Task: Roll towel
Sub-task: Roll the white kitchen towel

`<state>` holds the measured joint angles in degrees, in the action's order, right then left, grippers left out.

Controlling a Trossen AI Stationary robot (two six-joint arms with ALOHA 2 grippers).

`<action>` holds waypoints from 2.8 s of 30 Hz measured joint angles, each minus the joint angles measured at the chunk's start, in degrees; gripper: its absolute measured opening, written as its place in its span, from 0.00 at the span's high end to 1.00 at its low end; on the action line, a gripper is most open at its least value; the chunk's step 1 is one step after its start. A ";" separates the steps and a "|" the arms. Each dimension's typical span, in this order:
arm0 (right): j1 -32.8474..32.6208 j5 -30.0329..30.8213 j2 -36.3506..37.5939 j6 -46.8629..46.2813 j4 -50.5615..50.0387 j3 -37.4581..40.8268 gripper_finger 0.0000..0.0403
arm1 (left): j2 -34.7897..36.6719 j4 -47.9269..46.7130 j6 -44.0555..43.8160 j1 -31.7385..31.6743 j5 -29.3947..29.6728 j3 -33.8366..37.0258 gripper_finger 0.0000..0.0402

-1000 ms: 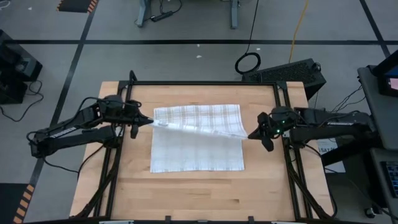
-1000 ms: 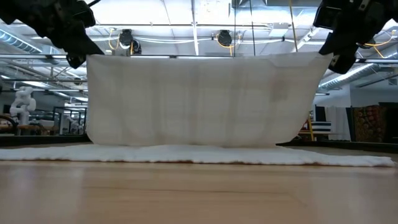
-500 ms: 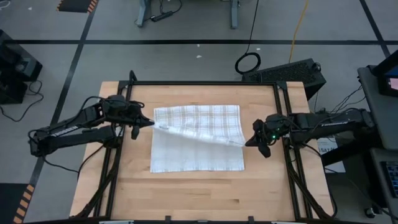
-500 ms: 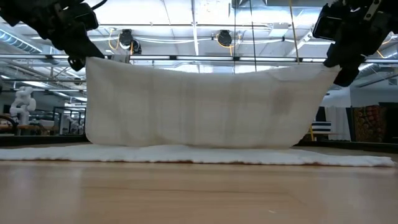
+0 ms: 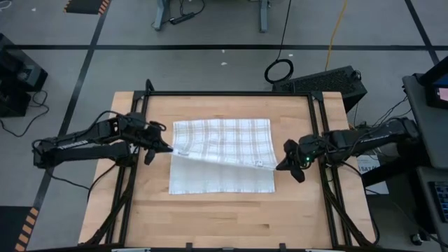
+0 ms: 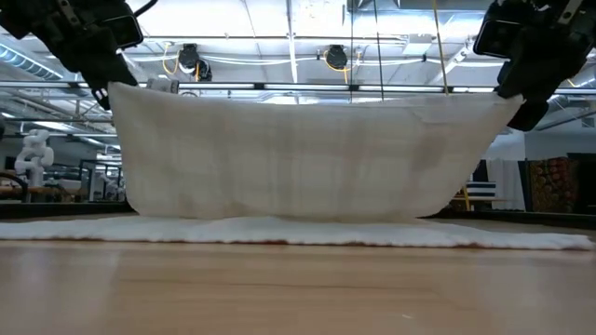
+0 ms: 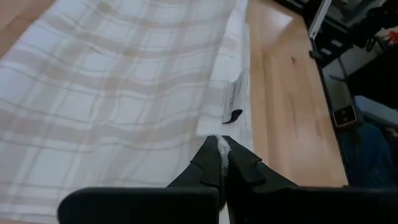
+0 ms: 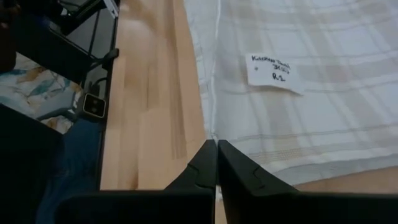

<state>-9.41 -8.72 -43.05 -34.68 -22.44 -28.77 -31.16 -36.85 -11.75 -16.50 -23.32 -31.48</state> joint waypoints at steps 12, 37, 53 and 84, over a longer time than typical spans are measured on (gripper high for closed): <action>-2.34 2.80 -1.11 0.68 8.39 -0.03 1.00 | 0.00 4.08 -4.38 3.78 2.52 0.00 1.00; -12.80 4.72 -4.87 -1.09 6.94 -4.33 1.00 | 1.78 5.38 -3.47 8.03 2.58 -1.88 1.00; -17.20 4.18 -17.37 -5.07 7.57 -4.26 1.00 | -5.27 3.53 -4.52 8.03 3.26 0.46 1.00; -19.26 0.88 -33.44 -9.88 17.97 -4.17 0.86 | -12.76 3.37 -5.92 8.03 3.23 2.62 0.95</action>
<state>-28.67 -7.84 -76.49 -44.56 -4.47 -32.95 -43.92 -33.47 -17.67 -8.47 -20.10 -28.86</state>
